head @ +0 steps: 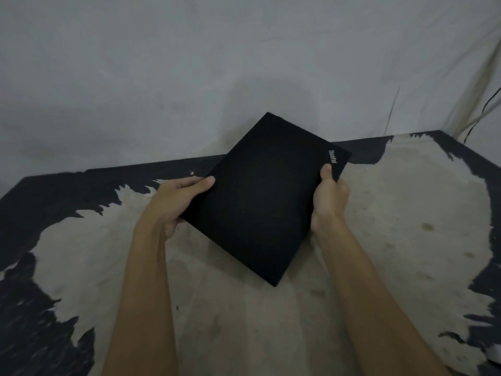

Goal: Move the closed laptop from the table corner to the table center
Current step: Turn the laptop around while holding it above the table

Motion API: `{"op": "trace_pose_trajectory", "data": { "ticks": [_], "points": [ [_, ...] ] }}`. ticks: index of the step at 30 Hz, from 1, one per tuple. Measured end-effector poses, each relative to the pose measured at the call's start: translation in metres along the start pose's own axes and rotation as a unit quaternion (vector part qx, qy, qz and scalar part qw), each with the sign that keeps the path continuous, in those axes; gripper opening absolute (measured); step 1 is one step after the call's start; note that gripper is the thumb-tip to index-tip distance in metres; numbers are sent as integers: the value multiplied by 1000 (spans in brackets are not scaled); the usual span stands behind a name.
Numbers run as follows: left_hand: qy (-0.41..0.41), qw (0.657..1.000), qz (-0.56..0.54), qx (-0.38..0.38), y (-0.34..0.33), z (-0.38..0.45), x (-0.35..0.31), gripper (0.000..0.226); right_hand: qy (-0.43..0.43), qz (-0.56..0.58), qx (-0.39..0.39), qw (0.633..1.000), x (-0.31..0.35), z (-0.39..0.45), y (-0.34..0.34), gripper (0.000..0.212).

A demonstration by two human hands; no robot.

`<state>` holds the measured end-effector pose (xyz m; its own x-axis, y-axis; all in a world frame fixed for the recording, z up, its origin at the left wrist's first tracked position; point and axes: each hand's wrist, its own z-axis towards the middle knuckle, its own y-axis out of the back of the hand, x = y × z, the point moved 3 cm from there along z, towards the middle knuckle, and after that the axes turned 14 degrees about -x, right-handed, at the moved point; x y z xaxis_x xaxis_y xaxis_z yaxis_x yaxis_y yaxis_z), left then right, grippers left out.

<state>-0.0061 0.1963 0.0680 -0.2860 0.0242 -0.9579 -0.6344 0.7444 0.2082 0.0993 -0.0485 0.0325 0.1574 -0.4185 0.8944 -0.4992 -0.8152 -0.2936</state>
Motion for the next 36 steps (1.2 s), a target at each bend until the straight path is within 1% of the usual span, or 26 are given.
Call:
{"op": "trace_pose_trajectory", "data": {
  "ticks": [2, 4, 7, 9, 12, 15, 21, 25, 29, 32, 34, 36],
  "points": [
    [5, 995, -70, -66, -1, 3, 4, 28, -1, 26, -29, 999, -4, -6, -3, 26],
    [3, 983, -143, -116, -5, 7, 6, 32, -1, 38, -60, 997, -6, -14, -6, 29],
    [8, 956, -235, -174, -16, 13, 12, 42, 8, 60, -83, 995, -9, -21, -10, 31],
    [9, 945, -261, -197, -22, 15, 16, 45, 19, 71, -86, 994, -10, -24, -11, 29],
    [2, 940, -282, -191, -29, 13, 19, 41, 32, 82, -102, 991, -9, -27, -12, 32],
    [-20, 943, -278, -185, -32, 11, 22, 43, 39, 98, -119, 987, -10, -32, -14, 34],
    [-94, 956, -229, -158, -37, 7, 22, 75, 13, 142, -136, 980, -14, -37, -16, 34],
    [-128, 963, -209, -111, -48, -4, 20, 82, 1, 158, -165, 974, -13, -35, -13, 27],
    [-138, 967, -200, -76, -61, -12, 19, 84, 4, 166, -187, 968, -9, -30, -10, 22],
    [-145, 967, -197, -77, -61, -12, 17, 83, 9, 152, -181, 972, -10, -25, -10, 25],
    [-137, 966, -204, -83, -54, -9, 17, 81, 16, 127, -160, 979, -13, -26, -13, 26],
    [-122, 965, -216, -89, -44, -5, 20, 78, 22, 95, -126, 987, -17, -30, -18, 33]
  ]
}}
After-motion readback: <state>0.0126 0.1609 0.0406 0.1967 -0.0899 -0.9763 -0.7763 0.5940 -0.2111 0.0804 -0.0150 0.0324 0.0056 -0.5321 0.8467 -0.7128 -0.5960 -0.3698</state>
